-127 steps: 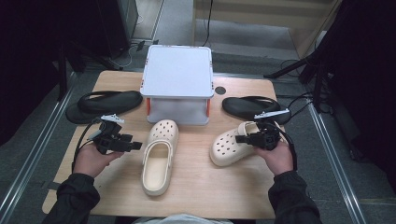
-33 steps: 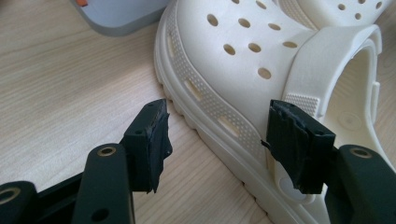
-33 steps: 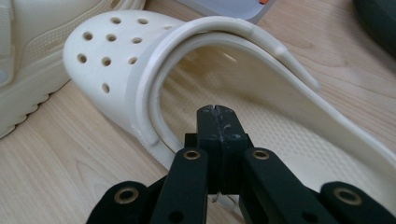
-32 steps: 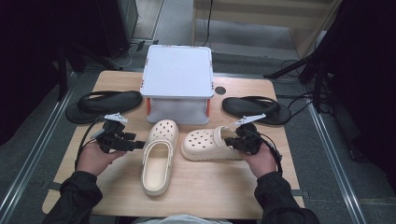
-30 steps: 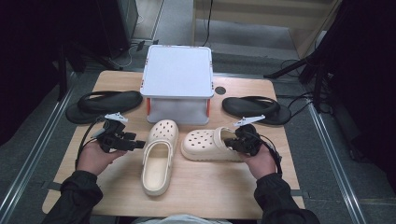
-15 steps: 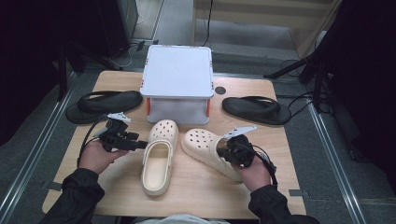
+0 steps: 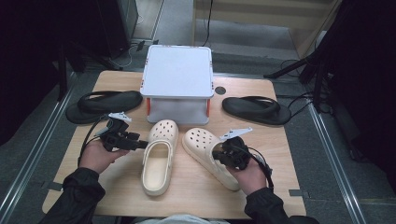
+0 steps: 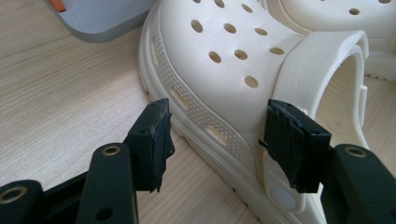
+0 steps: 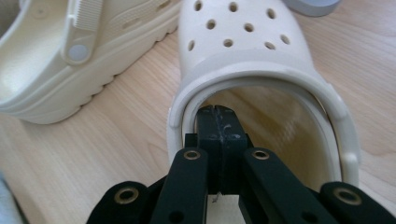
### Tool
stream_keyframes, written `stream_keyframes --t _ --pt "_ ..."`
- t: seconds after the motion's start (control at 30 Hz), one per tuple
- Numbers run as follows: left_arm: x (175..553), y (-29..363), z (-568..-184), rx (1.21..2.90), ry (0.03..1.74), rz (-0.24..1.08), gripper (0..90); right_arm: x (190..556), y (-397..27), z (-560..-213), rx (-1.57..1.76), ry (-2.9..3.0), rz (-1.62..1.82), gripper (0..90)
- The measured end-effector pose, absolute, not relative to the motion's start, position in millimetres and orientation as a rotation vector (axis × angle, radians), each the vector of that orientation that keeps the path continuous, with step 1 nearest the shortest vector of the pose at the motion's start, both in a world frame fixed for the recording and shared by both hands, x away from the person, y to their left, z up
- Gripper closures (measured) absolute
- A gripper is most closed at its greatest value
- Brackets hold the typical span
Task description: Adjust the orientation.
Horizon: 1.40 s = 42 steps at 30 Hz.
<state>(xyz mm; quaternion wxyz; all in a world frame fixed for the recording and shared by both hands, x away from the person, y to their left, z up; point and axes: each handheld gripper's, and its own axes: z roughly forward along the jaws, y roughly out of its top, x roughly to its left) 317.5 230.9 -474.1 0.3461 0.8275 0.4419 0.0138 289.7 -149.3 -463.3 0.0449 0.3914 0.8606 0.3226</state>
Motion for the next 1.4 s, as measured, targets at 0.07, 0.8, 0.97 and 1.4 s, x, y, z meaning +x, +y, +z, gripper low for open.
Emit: stream_keyframes --t 0.07,0.8,0.97,1.4 --pt "317.0 230.7 -473.8 2.143 1.152 0.032 42.8 289.7 -145.4 -464.0 1.18 2.644 1.004 90.0" --pt "316.2 235.7 -471.4 2.133 1.083 -0.074 85.1 284.3 -137.0 -456.3 1.146 2.615 1.174 81.2" --pt "319.3 234.8 -475.0 2.15 1.068 -0.072 87.9 274.3 -163.4 -445.6 1.181 2.509 1.175 70.5" --pt "331.9 230.4 -492.7 2.201 1.096 -0.091 88.0 278.7 -168.6 -474.8 1.381 2.495 1.105 70.5"
